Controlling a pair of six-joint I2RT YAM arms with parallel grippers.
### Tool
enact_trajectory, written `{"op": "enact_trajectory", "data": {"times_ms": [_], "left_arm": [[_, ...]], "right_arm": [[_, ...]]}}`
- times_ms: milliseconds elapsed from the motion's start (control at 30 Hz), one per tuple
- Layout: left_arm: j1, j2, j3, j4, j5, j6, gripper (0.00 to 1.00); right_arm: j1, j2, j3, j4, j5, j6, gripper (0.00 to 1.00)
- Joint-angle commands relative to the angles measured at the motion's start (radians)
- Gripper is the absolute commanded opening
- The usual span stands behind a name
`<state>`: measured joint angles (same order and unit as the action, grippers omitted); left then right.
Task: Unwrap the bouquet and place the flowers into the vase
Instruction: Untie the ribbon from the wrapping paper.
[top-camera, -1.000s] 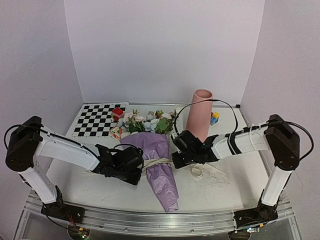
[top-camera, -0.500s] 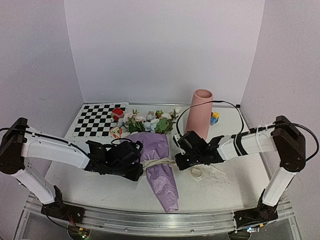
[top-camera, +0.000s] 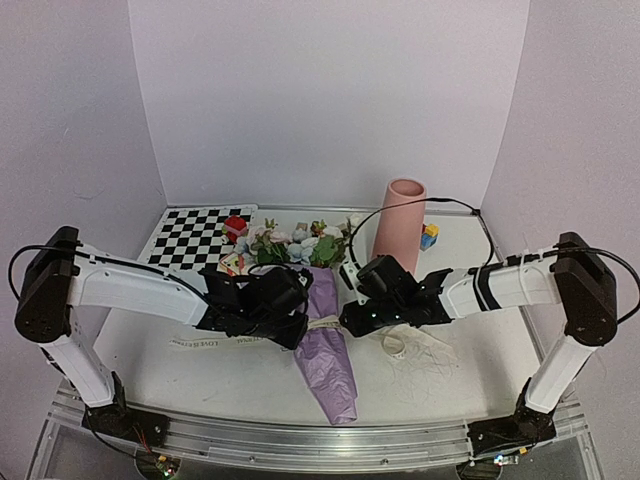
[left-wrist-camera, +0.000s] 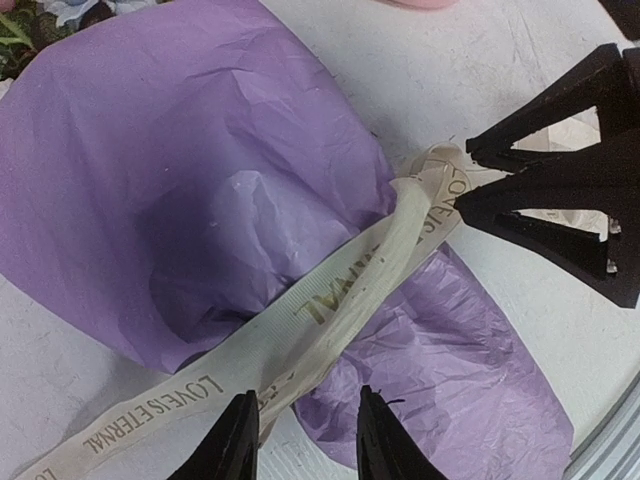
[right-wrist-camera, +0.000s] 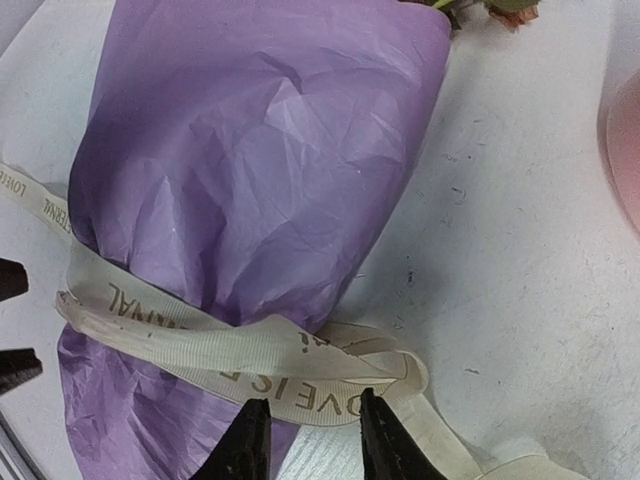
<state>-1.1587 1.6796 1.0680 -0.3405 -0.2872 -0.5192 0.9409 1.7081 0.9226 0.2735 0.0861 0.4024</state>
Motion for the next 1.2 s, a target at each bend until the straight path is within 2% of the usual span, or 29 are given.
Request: {"op": "enact_trajectory", "data": {"times_ms": [0, 200, 567, 800, 1167], "left_arm": [[-0.004, 0.036, 0.078, 0.012, -0.009, 0.052, 0.38], [-0.004, 0.076, 0.119, 0.013, -0.004, 0.079, 0.37], [-0.003, 0.135, 0.160, 0.011, -0.013, 0.096, 0.27], [-0.004, 0.124, 0.168, 0.009, -0.024, 0.096, 0.01], [-0.004, 0.037, 0.137, 0.009, -0.062, 0.059, 0.00]], "right_arm": [[-0.003, -0.009, -0.001, -0.026, 0.058, 0.063, 0.35], [-0.003, 0.005, -0.010, -0.027, 0.079, 0.123, 0.37], [-0.002, 0.059, 0.029, -0.024, 0.081, 0.190, 0.38], [-0.011, 0.084, 0.041, -0.026, 0.087, 0.254, 0.37], [-0.017, 0.125, 0.088, -0.016, 0.066, 0.293, 0.38]]}}
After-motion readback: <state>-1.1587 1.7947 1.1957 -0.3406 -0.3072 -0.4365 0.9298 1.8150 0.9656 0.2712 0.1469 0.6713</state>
